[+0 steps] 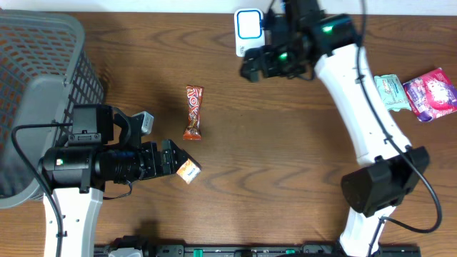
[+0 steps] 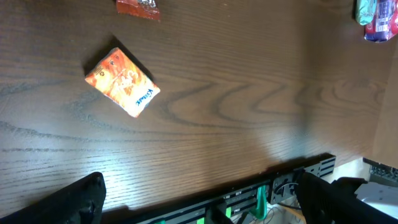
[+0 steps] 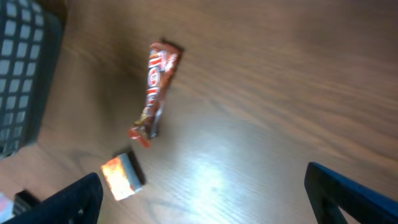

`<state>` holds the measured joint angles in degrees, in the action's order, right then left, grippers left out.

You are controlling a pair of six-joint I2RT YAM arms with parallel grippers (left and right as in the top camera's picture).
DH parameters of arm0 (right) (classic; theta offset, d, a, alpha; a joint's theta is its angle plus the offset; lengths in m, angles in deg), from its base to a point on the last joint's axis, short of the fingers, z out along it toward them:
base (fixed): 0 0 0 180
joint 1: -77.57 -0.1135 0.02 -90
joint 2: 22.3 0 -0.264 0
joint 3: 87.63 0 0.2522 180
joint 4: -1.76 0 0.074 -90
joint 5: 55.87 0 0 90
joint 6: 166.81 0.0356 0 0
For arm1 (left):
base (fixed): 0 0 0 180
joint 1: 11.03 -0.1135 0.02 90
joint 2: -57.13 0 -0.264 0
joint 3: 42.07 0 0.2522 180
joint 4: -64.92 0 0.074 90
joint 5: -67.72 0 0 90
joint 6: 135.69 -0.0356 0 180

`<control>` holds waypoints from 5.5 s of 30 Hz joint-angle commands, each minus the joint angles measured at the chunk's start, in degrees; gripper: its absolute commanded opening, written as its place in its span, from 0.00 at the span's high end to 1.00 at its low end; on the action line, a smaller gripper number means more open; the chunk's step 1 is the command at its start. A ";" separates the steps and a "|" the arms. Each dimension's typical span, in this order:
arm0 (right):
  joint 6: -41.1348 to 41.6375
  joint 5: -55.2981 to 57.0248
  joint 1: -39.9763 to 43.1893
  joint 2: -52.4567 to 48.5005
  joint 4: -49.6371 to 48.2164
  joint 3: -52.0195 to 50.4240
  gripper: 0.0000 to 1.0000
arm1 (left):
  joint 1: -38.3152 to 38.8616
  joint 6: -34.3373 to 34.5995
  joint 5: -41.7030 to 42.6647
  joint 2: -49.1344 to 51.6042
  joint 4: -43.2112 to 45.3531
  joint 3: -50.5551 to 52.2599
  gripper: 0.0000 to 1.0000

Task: Scan the item barcode
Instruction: 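Move the right gripper back toward the red bar, then grasp the red bar with the right gripper, then raise the red bar up in front of the white scanner, then carry the red bar right and drop it beside the mint-green pack, then reach the right gripper to the orange card pack near the left gripper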

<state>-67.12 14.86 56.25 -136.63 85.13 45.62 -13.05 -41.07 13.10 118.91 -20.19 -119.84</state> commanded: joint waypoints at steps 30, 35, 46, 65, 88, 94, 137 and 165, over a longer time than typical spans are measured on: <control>32.04 17.27 -23.52 -10.23 -48.61 -32.41 0.11 | 0.22 -0.52 -0.55 -0.04 0.02 0.17 0.02; 30.36 17.68 -23.56 -11.04 -49.20 -32.41 0.31 | 0.22 -0.52 -0.55 -0.04 0.02 0.17 0.02; 20.68 18.97 -23.67 -13.97 -51.15 -32.44 0.58 | 0.22 -0.55 -0.55 -0.04 0.02 0.17 0.02; 17.84 17.86 -14.01 -11.15 -31.69 -13.33 0.99 | 0.22 -0.52 -0.55 -0.04 0.02 0.17 0.02; 19.26 20.90 -0.46 -17.33 -45.57 -2.36 0.99 | 0.22 -0.55 -0.55 -0.04 0.02 0.17 0.02; 20.24 21.81 0.00 -18.21 -45.79 -2.21 0.99 | 0.22 -0.52 -0.55 -0.04 0.00 0.17 0.02; 8.00 18.01 37.73 -9.75 -3.87 -4.02 0.04 | 0.22 -0.55 -0.55 -0.04 0.02 0.17 0.02; -10.62 -5.73 -12.57 -11.61 -0.24 -5.95 0.01 | 0.22 -0.55 -0.55 -0.04 0.02 0.17 0.02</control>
<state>-76.45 5.90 46.72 -147.03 85.70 40.26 -13.05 -41.07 13.10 118.91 -20.17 -119.84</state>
